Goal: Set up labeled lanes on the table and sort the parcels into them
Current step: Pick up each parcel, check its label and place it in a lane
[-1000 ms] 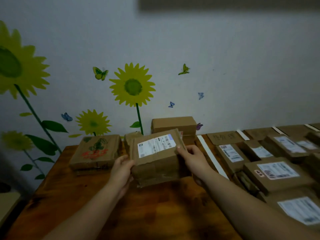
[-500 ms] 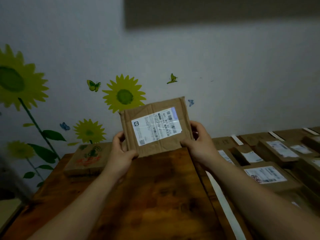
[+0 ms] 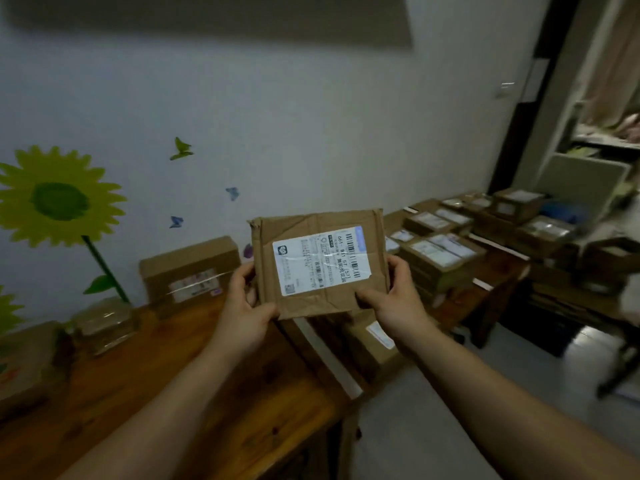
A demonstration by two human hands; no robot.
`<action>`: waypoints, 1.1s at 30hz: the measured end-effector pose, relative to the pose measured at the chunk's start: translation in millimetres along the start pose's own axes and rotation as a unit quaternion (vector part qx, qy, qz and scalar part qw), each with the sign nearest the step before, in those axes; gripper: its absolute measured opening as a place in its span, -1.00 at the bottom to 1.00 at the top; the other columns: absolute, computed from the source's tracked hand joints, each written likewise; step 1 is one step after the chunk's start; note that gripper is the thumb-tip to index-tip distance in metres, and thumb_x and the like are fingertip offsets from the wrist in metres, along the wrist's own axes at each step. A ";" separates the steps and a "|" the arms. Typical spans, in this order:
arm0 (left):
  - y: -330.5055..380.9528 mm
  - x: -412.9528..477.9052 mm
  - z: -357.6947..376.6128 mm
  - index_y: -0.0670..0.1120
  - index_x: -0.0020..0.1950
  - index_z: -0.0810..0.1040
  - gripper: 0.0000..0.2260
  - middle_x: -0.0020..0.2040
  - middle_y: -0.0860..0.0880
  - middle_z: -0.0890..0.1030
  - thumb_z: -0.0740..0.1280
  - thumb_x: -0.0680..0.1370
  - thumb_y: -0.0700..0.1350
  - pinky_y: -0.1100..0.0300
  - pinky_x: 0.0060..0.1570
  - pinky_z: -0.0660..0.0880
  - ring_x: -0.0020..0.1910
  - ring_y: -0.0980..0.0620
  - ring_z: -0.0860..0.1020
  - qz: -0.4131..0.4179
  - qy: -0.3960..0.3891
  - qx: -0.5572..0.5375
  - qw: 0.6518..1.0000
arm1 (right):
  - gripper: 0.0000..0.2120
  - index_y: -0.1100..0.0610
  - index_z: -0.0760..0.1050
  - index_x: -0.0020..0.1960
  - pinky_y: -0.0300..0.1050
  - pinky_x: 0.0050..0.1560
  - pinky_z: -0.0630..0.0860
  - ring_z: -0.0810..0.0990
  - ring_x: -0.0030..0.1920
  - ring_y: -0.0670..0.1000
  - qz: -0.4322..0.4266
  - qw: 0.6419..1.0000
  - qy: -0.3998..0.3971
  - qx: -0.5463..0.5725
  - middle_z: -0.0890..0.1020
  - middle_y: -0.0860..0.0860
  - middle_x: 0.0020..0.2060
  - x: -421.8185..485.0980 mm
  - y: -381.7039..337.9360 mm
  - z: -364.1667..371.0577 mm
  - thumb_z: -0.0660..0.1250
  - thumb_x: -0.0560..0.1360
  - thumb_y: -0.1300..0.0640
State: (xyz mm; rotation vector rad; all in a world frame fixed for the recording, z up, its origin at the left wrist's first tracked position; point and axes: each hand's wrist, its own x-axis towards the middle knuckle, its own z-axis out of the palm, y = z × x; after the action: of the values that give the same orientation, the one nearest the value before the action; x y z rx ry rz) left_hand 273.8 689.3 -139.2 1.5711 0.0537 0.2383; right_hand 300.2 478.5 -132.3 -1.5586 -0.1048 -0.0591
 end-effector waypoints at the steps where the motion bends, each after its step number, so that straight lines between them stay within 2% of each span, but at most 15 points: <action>1: -0.4 -2.1 17.3 0.10 0.34 0.25 -0.36 0.13 0.11 0.53 0.27 0.46 -0.48 0.20 -0.10 0.61 0.08 0.16 0.55 -0.004 -0.016 -0.003 1.000 | -0.38 -0.04 0.21 0.29 -0.12 0.00 0.59 0.55 0.08 -0.07 0.001 1.000 0.017 -0.003 0.51 -0.11 0.06 -2.7 2.1 -18.2 0.44 0.40 0.32; 4: 2.6 -6.2 69.8 0.10 0.36 0.25 -0.39 0.19 0.07 0.51 0.28 0.47 -0.45 0.06 0.06 0.57 0.20 0.07 0.52 -0.018 -0.064 -0.006 0.998 | -0.41 -0.04 0.23 0.28 -0.08 0.01 0.60 0.55 0.08 -0.07 0.004 0.998 0.061 0.001 0.51 -0.09 0.06 -9.1 8.5 -71.6 0.42 0.41 0.35; 6: 4.5 -7.0 108.7 0.09 0.33 0.26 -0.44 0.15 0.11 0.50 0.31 0.48 -0.39 0.00 0.15 0.53 0.22 0.03 0.50 -0.018 -0.086 0.000 0.996 | -0.42 -0.06 0.23 0.26 -0.09 0.04 0.59 0.54 0.06 -0.10 0.002 0.996 0.084 -0.009 0.49 -0.14 0.03 -12.7 12.7 -109.8 0.41 0.42 0.34; 9: 1.7 -7.5 178.4 0.08 0.34 0.26 -0.46 0.05 0.22 0.46 0.35 0.48 -0.31 0.12 0.06 0.56 0.12 0.12 0.50 -0.005 -0.105 0.016 0.994 | -0.43 -0.06 0.24 0.29 -0.02 0.15 0.55 0.52 0.05 -0.13 0.001 0.993 0.112 -0.027 0.48 -0.18 0.02 -14.8 16.4 -176.8 0.40 0.44 0.32; 11: -1.9 -8.4 231.2 0.12 0.32 0.25 -0.45 0.07 0.22 0.47 0.38 0.48 -0.30 0.18 -0.01 0.58 0.10 0.14 0.52 -0.005 -0.120 0.016 0.993 | -0.43 -0.07 0.23 0.31 -0.04 0.08 0.56 0.52 0.10 -0.07 0.010 0.990 0.130 -0.047 0.47 -0.15 0.06 -11.9 17.8 -228.8 0.40 0.45 0.27; 13: -8.1 -9.6 293.7 0.16 0.30 0.24 -0.44 0.07 0.25 0.47 0.40 0.47 -0.27 0.18 0.01 0.58 0.14 0.13 0.51 -0.013 -0.142 0.019 0.990 | -0.41 -0.07 0.22 0.35 -0.10 -0.05 0.53 0.52 0.15 0.02 0.019 0.986 0.153 -0.058 0.48 -0.09 0.13 -11.9 21.7 -289.6 0.40 0.45 0.23; 15: -13.1 -9.9 328.0 0.15 0.34 0.24 -0.42 0.17 0.18 0.49 0.40 0.47 -0.27 0.05 0.12 0.56 0.23 0.06 0.49 -0.031 -0.151 0.009 0.988 | -0.38 -0.06 0.20 0.39 -0.10 -0.09 0.51 0.53 0.17 0.08 0.029 0.984 0.162 -0.067 0.48 -0.04 0.19 -11.3 24.3 -324.8 0.40 0.45 0.22; 17: -16.7 -12.2 371.2 0.14 0.39 0.23 -0.39 0.26 0.07 0.47 0.38 0.48 -0.29 -0.02 0.19 0.52 0.28 0.01 0.48 -0.048 -0.166 0.016 0.985 | -0.37 -0.03 0.19 0.41 -0.13 -0.06 0.52 0.51 0.16 0.05 0.035 0.981 0.174 -0.071 0.46 -0.06 0.17 -12.6 23.4 -366.9 0.40 0.46 0.22; 20: -16.0 -8.8 424.1 0.11 0.43 0.19 -0.36 0.29 0.09 0.43 0.39 0.48 -0.26 0.14 0.11 0.54 0.23 0.08 0.48 -0.056 -0.187 0.034 0.980 | -0.39 -0.01 0.20 0.42 -0.15 -0.03 0.52 0.50 0.10 -0.04 0.045 0.980 0.178 -0.077 0.46 -0.15 0.04 -6.2 23.1 -417.7 0.40 0.47 0.18; 22: -17.7 -0.4 451.9 0.07 0.47 0.16 -0.36 0.24 0.12 0.39 0.38 0.49 -0.24 0.29 0.01 0.47 0.17 0.14 0.42 -0.053 -0.203 0.055 0.976 | -0.38 -0.01 0.19 0.44 -0.14 0.01 0.50 0.49 0.08 -0.07 0.056 0.979 0.178 -0.087 0.45 -0.18 0.02 4.2 28.1 -443.4 0.40 0.48 0.16; 23: -20.8 5.4 463.7 0.06 0.47 0.15 -0.36 0.24 0.10 0.39 0.37 0.50 -0.23 0.31 0.00 0.43 0.16 0.15 0.40 -0.055 -0.208 0.065 0.975 | -0.37 0.00 0.18 0.45 -0.16 0.00 0.47 0.48 0.07 -0.09 0.060 0.978 0.180 -0.089 0.45 -0.16 0.05 10.7 31.7 -453.9 0.39 0.48 0.16; 27: -43.0 40.5 501.6 0.06 0.46 0.17 -0.40 0.33 0.01 0.41 0.35 0.51 -0.24 0.16 0.11 0.48 0.10 0.12 0.45 -0.082 -0.216 0.084 0.969 | -0.40 0.02 0.19 0.44 -0.28 -0.16 0.43 0.46 0.01 -0.13 0.088 0.975 0.180 -0.095 0.43 -0.11 0.09 50.2 52.8 -486.4 0.37 0.50 0.19; 29: -56.0 66.1 518.7 0.06 0.45 0.18 -0.41 0.31 0.00 0.43 0.35 0.52 -0.22 0.07 0.17 0.50 0.05 0.12 0.48 -0.105 -0.213 0.075 0.969 | -0.42 0.03 0.20 0.43 -0.27 -0.17 0.44 0.47 0.05 -0.08 0.108 0.972 0.177 -0.107 0.43 -0.09 0.09 78.7 64.5 -501.5 0.37 0.49 0.21; 31: -70.9 98.3 537.3 0.07 0.47 0.16 -0.41 0.33 -0.01 0.43 0.35 0.52 -0.16 0.01 0.23 0.48 0.11 0.06 0.49 -0.116 -0.206 0.080 0.968 | -0.45 0.03 0.23 0.39 -0.24 -0.19 0.46 0.51 0.05 -0.04 0.124 0.969 0.173 -0.126 0.46 -0.09 0.07 112.9 74.8 -517.1 0.38 0.49 0.18; 33: -85.6 133.8 559.4 0.06 0.49 0.13 -0.40 0.35 -0.02 0.41 0.34 0.54 -0.11 0.10 0.19 0.49 0.12 0.07 0.48 -0.118 -0.209 0.097 0.966 | -0.50 0.03 0.25 0.35 -0.26 -0.34 0.46 0.55 0.01 -0.01 0.139 0.965 0.174 -0.138 0.48 -0.06 0.07 151.2 85.5 -532.8 0.38 0.49 0.17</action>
State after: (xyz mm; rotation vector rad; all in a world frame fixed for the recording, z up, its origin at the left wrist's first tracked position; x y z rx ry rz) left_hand 517.5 165.7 -206.4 1.7638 -0.0676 -0.2950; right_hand 475.2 -48.8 -206.3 -1.8023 0.4154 -0.1302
